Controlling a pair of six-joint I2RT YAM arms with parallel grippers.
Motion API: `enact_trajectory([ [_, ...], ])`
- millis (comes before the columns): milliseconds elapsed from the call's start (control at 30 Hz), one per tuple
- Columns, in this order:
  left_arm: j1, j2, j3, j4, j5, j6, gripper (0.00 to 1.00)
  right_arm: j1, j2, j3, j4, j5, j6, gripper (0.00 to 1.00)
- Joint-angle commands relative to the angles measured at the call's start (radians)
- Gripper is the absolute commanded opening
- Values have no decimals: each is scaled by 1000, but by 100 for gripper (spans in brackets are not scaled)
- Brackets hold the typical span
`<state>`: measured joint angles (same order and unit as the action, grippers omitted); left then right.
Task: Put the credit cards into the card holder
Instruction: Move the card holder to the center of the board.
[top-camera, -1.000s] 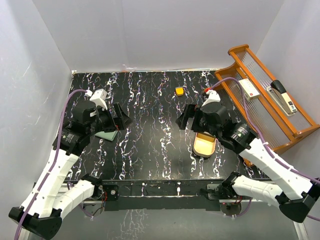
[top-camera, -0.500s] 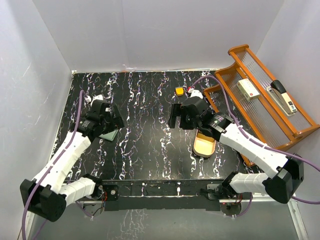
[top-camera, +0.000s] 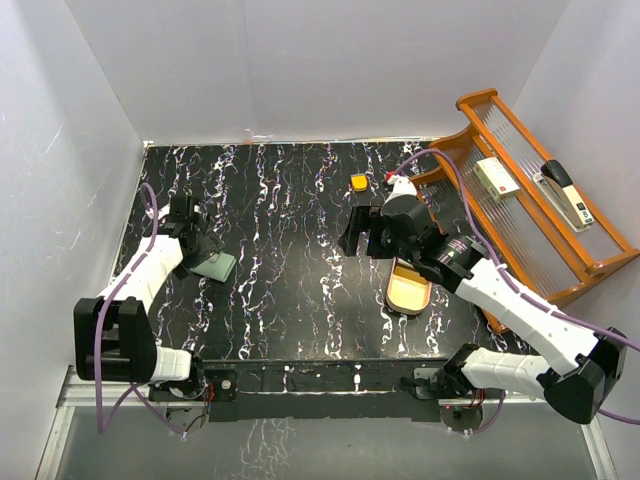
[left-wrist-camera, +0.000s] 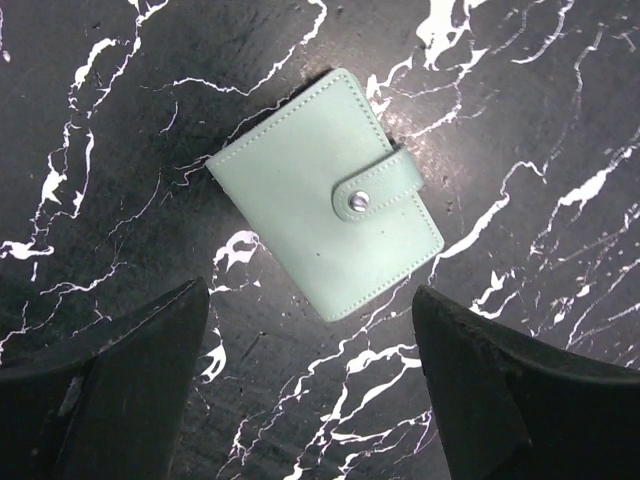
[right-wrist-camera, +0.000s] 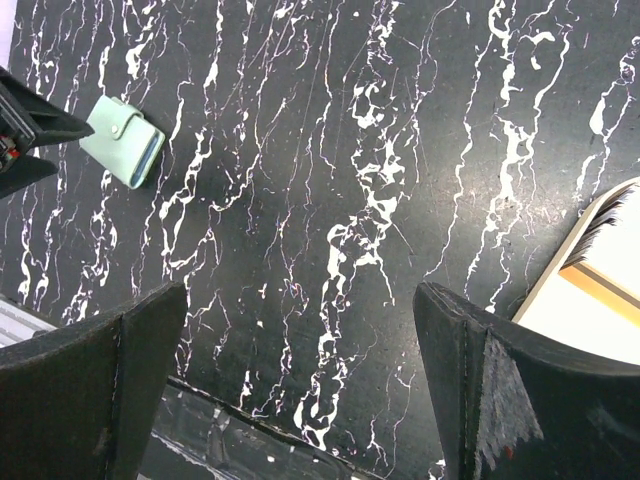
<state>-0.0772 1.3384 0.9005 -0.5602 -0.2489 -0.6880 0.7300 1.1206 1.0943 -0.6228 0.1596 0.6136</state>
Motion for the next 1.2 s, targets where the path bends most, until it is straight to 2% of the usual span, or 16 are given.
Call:
enact_trajectory([
  [0,38,14,-20,64,48,-42,79,-5,-33,-33,57,-7,-29,96],
  [233,72,25,-75,119,70,-87,72,-7,-33,-42,52,-44,-37,96],
  [400,73,95,-102,150,95,-83,68,-4,-37,-29,38,-41,-47,96],
  [600,73,141,-132,165,119,-65,57,-4,-66,-42,25,-41,-44,96],
  [900,71,174,-153,210,283,21,45,-5,-90,-73,11,-34,-41,96],
  [1033,44,199,-156,195,353,80,38,-6,-95,-82,11,-34,-41,96],
  [1167,-34,216,-158,175,381,108,34,-5,-99,-97,16,-40,-35,96],
])
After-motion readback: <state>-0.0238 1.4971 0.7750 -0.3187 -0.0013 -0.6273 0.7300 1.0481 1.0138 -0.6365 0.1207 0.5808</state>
